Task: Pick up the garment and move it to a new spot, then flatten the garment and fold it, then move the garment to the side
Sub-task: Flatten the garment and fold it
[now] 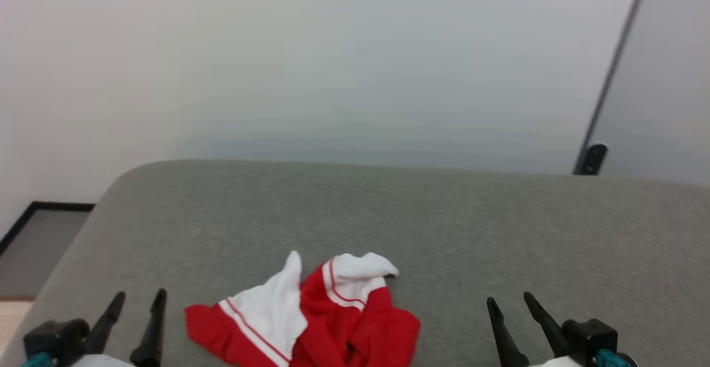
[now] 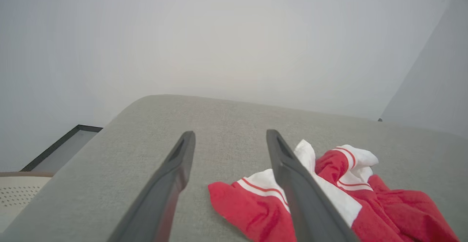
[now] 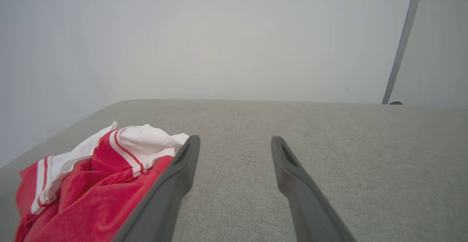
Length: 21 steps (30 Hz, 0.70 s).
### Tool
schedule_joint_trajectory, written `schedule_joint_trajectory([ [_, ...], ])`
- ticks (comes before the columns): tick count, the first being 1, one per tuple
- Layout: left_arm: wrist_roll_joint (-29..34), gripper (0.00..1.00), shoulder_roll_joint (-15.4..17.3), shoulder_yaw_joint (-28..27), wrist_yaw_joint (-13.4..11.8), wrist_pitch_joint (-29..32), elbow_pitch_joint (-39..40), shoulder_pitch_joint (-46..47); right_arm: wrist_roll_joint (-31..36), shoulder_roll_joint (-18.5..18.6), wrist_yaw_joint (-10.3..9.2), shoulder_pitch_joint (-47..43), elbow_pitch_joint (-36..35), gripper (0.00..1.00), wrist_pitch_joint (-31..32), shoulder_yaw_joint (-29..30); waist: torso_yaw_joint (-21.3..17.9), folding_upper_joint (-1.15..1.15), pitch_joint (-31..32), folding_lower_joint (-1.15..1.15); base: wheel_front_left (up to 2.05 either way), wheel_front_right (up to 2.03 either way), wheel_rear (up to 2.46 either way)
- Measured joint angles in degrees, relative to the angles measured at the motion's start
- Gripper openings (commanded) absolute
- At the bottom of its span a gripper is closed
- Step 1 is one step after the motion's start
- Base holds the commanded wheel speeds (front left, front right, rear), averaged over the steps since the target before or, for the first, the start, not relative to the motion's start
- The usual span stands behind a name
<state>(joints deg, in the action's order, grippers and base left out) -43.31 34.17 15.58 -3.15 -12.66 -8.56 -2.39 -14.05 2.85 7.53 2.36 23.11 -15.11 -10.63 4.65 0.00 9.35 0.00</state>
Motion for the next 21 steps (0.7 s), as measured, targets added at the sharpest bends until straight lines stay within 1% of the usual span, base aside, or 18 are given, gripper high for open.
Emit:
schedule_joint_trajectory([
  [5, -0.2, 1.0, 0.3, -1.5, -1.6, -0.3, 0.1, -0.9, -0.2, 0.1, 0.0, 2.1, 3.0, 1.0, 0.1, -2.5, 3.7, 0.0, 0.8, 0.0, 0.0, 0.0, 0.0],
  [9, -0.3, 1.0, 0.6, -3.5, -3.3, -1.1, 1.8, -2.4, -0.3, 0.3, 0.0, 6.1, 5.6, 1.0, 2.3, -4.9, 7.1, 0.0, 1.1, 0.0, 0.0, 0.0, 0.0],
  [13, -0.1, 1.0, -0.1, -5.3, -4.6, -1.7, 4.0, -4.0, -0.7, 1.8, 0.0, 11.1, 7.8, 1.0, 5.1, -7.2, 10.4, 0.0, 0.7, 0.0, 0.0, 0.0, 0.0],
  [17, -0.1, 1.0, -1.2, -6.4, -5.3, -2.0, 5.9, -5.3, -3.0, 4.4, 0.0, 16.6, 10.9, 1.0, 10.8, -11.5, 13.4, 0.0, -0.2, 0.0, 0.0, 0.0, 0.0],
  [21, -0.1, 1.0, -2.6, -7.2, -5.4, -2.1, 7.1, -6.2, -7.1, 7.1, 0.0, 22.7, 13.7, 1.0, 16.7, -18.1, 15.6, 0.0, -1.4, 0.0, 0.0, 0.0, 0.0],
])
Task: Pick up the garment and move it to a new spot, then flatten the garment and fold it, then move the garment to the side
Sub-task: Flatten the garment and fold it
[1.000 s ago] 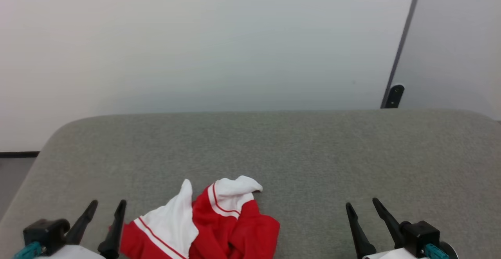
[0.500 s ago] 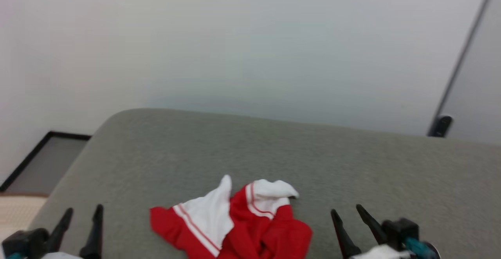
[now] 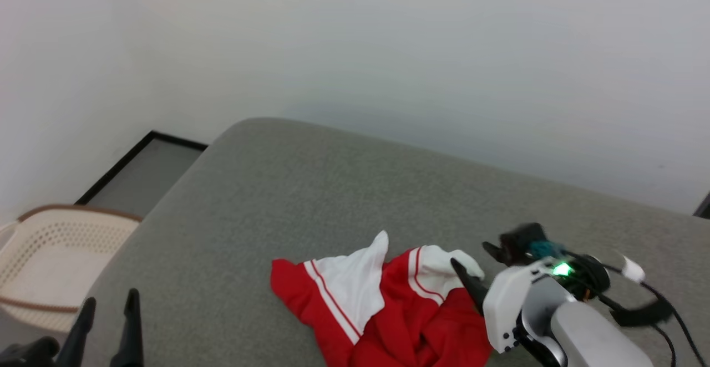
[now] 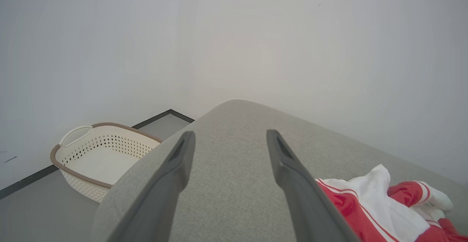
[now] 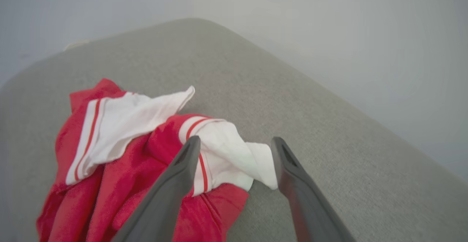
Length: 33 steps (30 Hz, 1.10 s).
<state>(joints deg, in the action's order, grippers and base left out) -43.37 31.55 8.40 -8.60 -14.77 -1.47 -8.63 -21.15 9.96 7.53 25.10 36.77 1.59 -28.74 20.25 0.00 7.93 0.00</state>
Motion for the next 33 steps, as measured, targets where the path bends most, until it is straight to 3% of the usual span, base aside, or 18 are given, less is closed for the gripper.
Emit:
schedule_joint_trajectory([
  [8, 1.5, 1.0, -2.9, 0.0, 0.3, -0.2, 2.0, -0.2, -8.2, 4.4, 0.0, 10.2, 6.8, 1.0, 10.4, -13.3, 2.8, 0.0, -2.6, 0.0, 0.0, 0.0, 0.0],
  [17, 2.8, 1.0, -5.8, -1.1, 2.1, -0.4, 2.6, 0.1, -17.1, 3.9, 0.0, 17.2, 14.8, 1.0, 17.9, -22.2, 4.9, 0.0, -4.5, 0.0, 0.0, 0.0, 0.0],
  [31, 5.5, 1.0, -11.2, -1.3, 5.7, -0.4, 2.0, 2.4, -24.3, 2.4, 0.0, 23.2, 27.6, 1.0, 22.1, -28.5, 6.3, 0.0, -8.6, 0.0, -0.08, -0.08, -0.08],
  [32, 5.7, 1.0, -11.5, -1.2, 5.9, -0.4, 1.7, 2.7, -24.8, 2.3, 0.0, 23.3, 27.9, 0.96, 22.1, -28.5, 6.4, 0.0, -8.9, 0.0, -0.09, -0.09, -0.09],
  [33, 5.8, 1.0, -11.8, -1.1, 6.2, -0.4, 1.5, 2.9, -25.1, 2.1, 0.0, 23.5, 28.2, 0.72, 21.9, -28.7, 6.5, 0.0, -9.2, 0.0, -0.08, -0.08, -0.08],
])
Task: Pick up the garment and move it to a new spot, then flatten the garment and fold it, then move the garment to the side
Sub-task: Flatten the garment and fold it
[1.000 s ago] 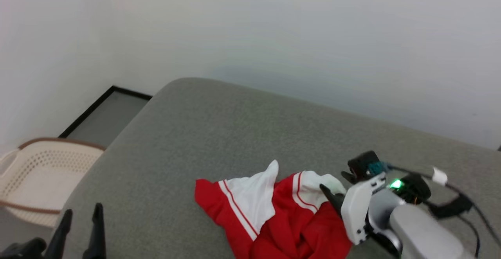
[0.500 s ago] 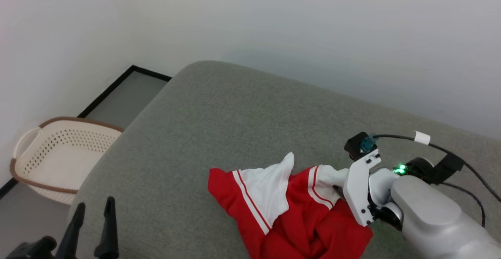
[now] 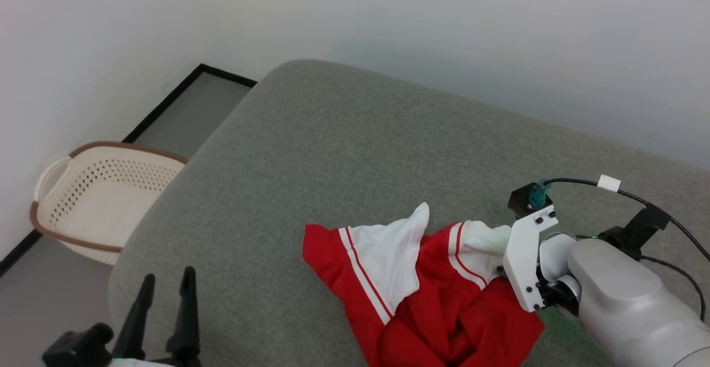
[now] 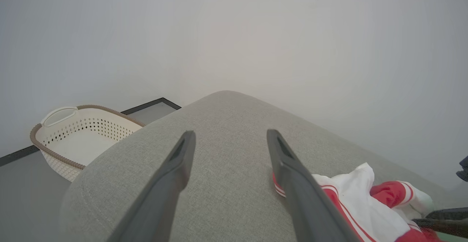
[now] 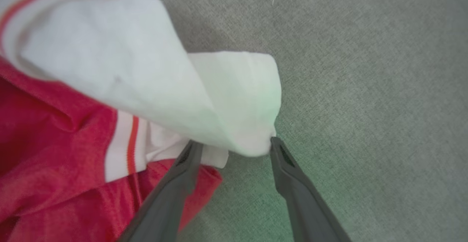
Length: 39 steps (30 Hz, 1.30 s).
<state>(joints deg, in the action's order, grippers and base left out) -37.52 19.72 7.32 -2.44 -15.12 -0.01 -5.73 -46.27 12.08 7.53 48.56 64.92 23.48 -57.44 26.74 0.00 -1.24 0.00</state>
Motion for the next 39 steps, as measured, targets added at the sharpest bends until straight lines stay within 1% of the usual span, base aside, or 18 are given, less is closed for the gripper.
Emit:
schedule_joint_trajectory([
  [1, 0.1, 1.0, -0.4, 0.0, 0.1, 0.0, -0.2, 0.2, -0.2, -0.1, 0.0, 0.2, 0.3, 0.49, -0.3, -0.2, 0.1, 0.0, -0.3, 0.0, -0.07, -0.07, -0.07],
  [2, 0.2, 1.0, -0.7, 0.0, 0.5, 0.0, -0.5, 0.4, -0.3, -0.1, 0.0, 0.3, 0.4, 0.43, -0.6, -0.5, 0.2, 0.0, -0.5, 0.0, -0.07, -0.07, -0.07],
  [4, 0.3, 1.0, -1.3, -0.1, 0.8, 0.0, -0.9, 0.9, -0.9, -0.2, 0.01, 0.3, 0.7, 0.0, -1.3, -0.9, 0.3, 0.0, -0.9, 0.0, -0.05, -0.05, -0.05],
  [6, 0.6, 1.0, -1.9, -0.2, 1.1, 0.0, -1.4, 1.2, -2.3, -0.3, 0.0, 0.5, 1.1, 0.0, -1.6, -1.0, 0.4, 0.0, -1.2, 0.0, -0.04, -0.04, -0.04],
  [12, 1.3, 1.0, -3.1, -0.8, 2.1, 0.0, -2.6, 1.9, -3.6, -0.3, 0.01, 1.8, 2.1, 0.0, -2.3, -2.1, 0.5, 0.0, -1.5, 0.0, -0.01, -0.01, -0.01],
  [20, 1.7, 1.0, -3.2, -1.1, 3.0, 0.0, -4.2, 2.4, -5.7, 1.3, 0.0, 3.8, 3.1, 0.0, -3.2, -2.9, 0.0, 0.0, -0.4, 0.0, 0.0, 0.0, 0.0],
  [28, 2.0, 1.0, -2.1, -0.1, 3.5, 1.1, -5.0, 3.1, -8.6, 5.8, 0.0, 2.8, 3.1, 0.0, -5.0, -2.8, -1.4, 0.0, 1.9, 0.0, 0.0, 0.0, 0.0],
  [39, 2.4, 1.0, -1.4, 2.1, 4.5, 3.3, -5.9, 4.6, -11.7, 12.6, 0.0, -1.0, 2.2, 0.0, -5.9, -3.3, -5.2, 0.0, 4.8, 0.0, 0.0, 0.0, 0.0],
])
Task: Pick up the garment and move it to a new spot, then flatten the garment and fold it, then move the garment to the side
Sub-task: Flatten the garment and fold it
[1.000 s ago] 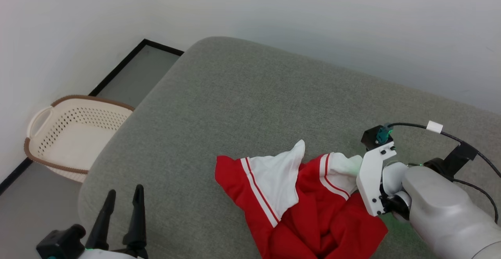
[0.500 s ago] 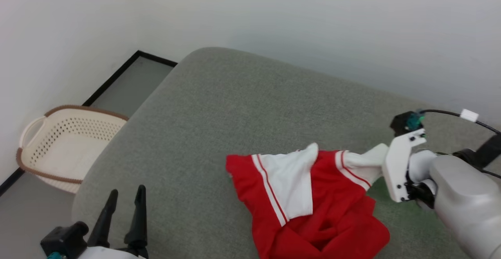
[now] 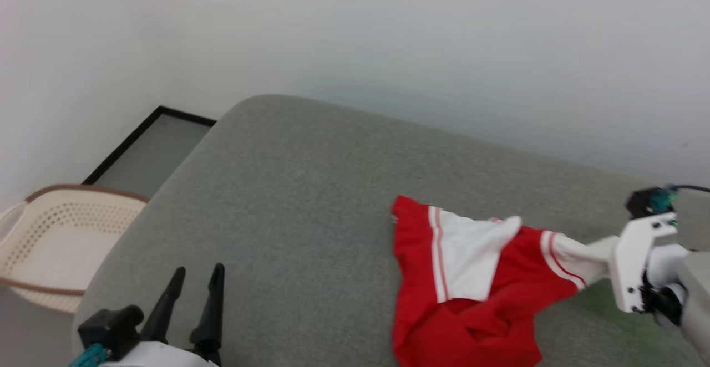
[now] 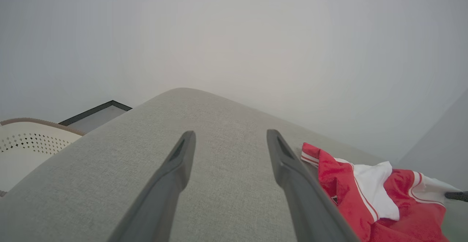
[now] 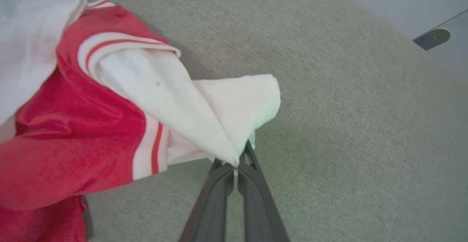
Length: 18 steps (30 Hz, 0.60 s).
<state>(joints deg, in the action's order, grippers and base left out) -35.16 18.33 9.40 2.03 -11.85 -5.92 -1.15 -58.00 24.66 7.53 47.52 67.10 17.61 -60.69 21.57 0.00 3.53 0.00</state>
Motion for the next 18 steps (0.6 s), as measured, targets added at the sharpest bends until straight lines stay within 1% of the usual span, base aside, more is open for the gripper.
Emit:
schedule_joint_trajectory([
  [4, 0.3, 1.0, 0.0, 1.0, 0.1, 0.7, -0.5, 0.4, -1.6, 2.1, 0.0, -1.7, 0.5, 0.0, -0.5, 0.2, -1.4, 0.0, 0.7, 0.0, 0.0, 0.0, 0.0],
  [9, 0.4, 1.0, -0.1, 2.2, 0.6, 1.3, -0.9, 1.6, -3.0, 3.5, 0.0, -3.7, 1.5, 0.0, -0.9, 0.9, -2.0, 0.0, 0.7, 0.0, 0.0, 0.0, 0.0],
  [18, 0.9, 1.0, -0.3, 4.1, 1.5, 2.4, -2.1, 3.9, -5.2, 2.2, 0.0, -7.4, 5.2, 0.0, -2.3, 2.3, -0.7, 0.0, -0.3, 0.0, 0.0, 0.0, 0.0],
])
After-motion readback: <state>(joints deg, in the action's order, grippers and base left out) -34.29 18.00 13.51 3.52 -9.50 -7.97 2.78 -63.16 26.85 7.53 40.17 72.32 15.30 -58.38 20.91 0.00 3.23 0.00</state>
